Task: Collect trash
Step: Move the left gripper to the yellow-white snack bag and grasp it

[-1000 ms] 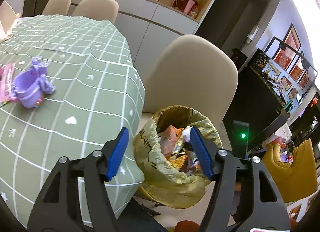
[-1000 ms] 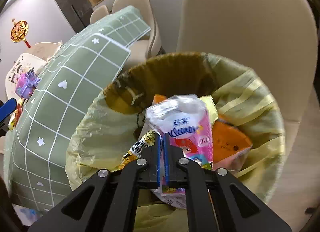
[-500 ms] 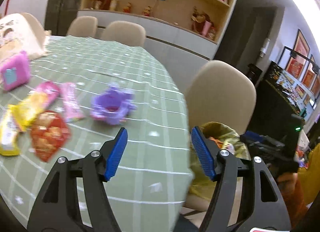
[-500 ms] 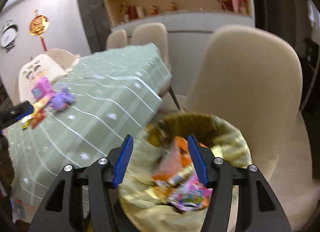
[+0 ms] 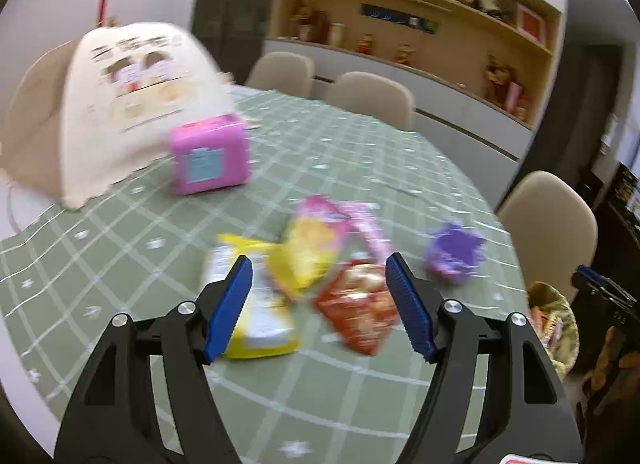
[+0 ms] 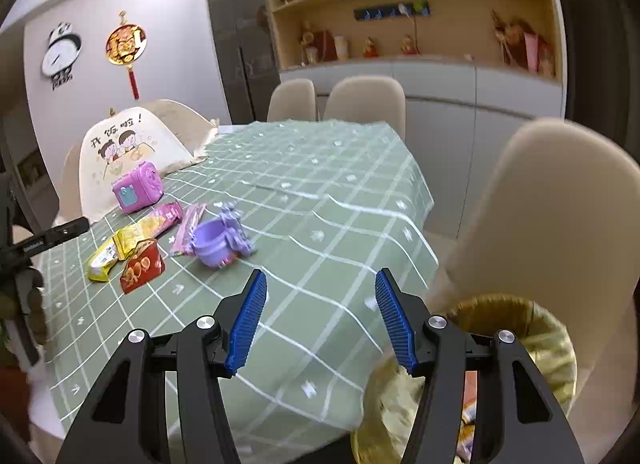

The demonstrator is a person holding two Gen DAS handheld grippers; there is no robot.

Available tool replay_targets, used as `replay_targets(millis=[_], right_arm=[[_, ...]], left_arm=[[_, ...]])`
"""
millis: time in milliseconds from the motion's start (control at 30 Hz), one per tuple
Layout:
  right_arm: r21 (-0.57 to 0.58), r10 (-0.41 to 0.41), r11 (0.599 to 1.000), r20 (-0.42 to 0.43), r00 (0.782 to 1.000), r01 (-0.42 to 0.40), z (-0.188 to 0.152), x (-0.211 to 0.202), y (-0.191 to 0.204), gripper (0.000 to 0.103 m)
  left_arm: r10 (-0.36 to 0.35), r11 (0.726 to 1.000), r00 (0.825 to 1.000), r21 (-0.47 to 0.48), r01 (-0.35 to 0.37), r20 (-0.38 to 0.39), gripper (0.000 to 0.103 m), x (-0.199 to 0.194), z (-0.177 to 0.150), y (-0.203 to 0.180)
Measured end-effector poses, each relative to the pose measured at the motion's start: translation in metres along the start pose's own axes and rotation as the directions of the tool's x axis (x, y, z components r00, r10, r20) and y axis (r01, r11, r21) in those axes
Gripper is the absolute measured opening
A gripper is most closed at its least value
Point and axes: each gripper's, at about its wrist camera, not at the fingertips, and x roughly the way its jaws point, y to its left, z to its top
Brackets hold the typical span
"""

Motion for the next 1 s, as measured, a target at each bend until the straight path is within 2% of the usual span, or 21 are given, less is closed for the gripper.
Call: replay_targets(millis=[233, 333, 433, 533, 633, 700, 767, 833, 867, 933, 1000], right_arm=[[-0.063, 0.013, 0.998, -0.022, 1.000, -0.014, 0.008, 0.023, 0.050, 0.054], [-0.122, -0.009, 0.993, -0.029, 1.000, 0.005, 0.007, 0.030, 0.070, 0.054], [-0.148, -0.015, 0.989, -0.034, 0.999, 0.010, 0.006, 0.033, 0.079, 0.054], [-0.142, -0.006, 0.990, -0.045, 0.999, 0.000, 0.006, 0.037, 0.082, 0.054], [-0.130, 0.048, 0.990, -0.108, 0.993, -0.062, 0.005, 0.046, 0.087, 0.054], [-0.107, 0.109, 0.986, -0.166, 0.980, -0.128, 0.003, 0.050, 0.091, 0.054], [-0.107, 0.154, 0.979, -0.174, 0.973, -0.174, 0.001, 0.049, 0.096, 0.054], [-0.146, 0.140, 0.976, -0.155, 0.978, -0.163, -0.001, 0.046, 0.104, 0.054], [-0.172, 0.134, 0.973, -0.136, 0.982, -0.157, -0.002, 0.044, 0.110, 0.054], [-0.185, 0.152, 0.967, -0.135, 0.979, -0.175, -0.002, 0.046, 0.117, 0.054], [-0.154, 0.213, 0.959, -0.152, 0.965, -0.236, 0.000, 0.052, 0.126, 0.054]], left_arm=[[0.038, 0.995, 0.999, -0.093, -0.041, -0.033, 0.066, -0.007, -0.012, 0.059], [0.019, 0.995, 0.998, -0.099, -0.025, -0.064, 0.066, -0.003, -0.015, 0.068], [-0.030, 0.996, 0.991, -0.089, 0.019, -0.130, 0.066, 0.009, -0.018, 0.065], [-0.025, 0.998, 0.989, -0.059, 0.017, -0.146, 0.066, 0.018, -0.019, 0.053], [0.009, 0.998, 0.986, -0.063, -0.020, -0.169, 0.066, 0.032, -0.016, 0.045], [0.039, 0.996, 0.980, -0.067, -0.053, -0.195, 0.065, 0.045, -0.014, 0.042], [0.055, 0.995, 0.974, -0.071, -0.072, -0.218, 0.065, 0.054, -0.013, 0.041], [0.047, 0.994, 0.975, -0.084, -0.067, -0.216, 0.052, 0.059, -0.015, 0.042], [0.047, 0.994, 0.977, -0.083, -0.065, -0.209, 0.040, 0.058, -0.016, 0.041], [0.051, 0.994, 0.982, -0.084, -0.067, -0.180, 0.038, 0.052, -0.019, 0.041], [0.061, 0.991, 0.990, -0.108, -0.075, -0.128, 0.037, 0.041, -0.018, 0.045]])
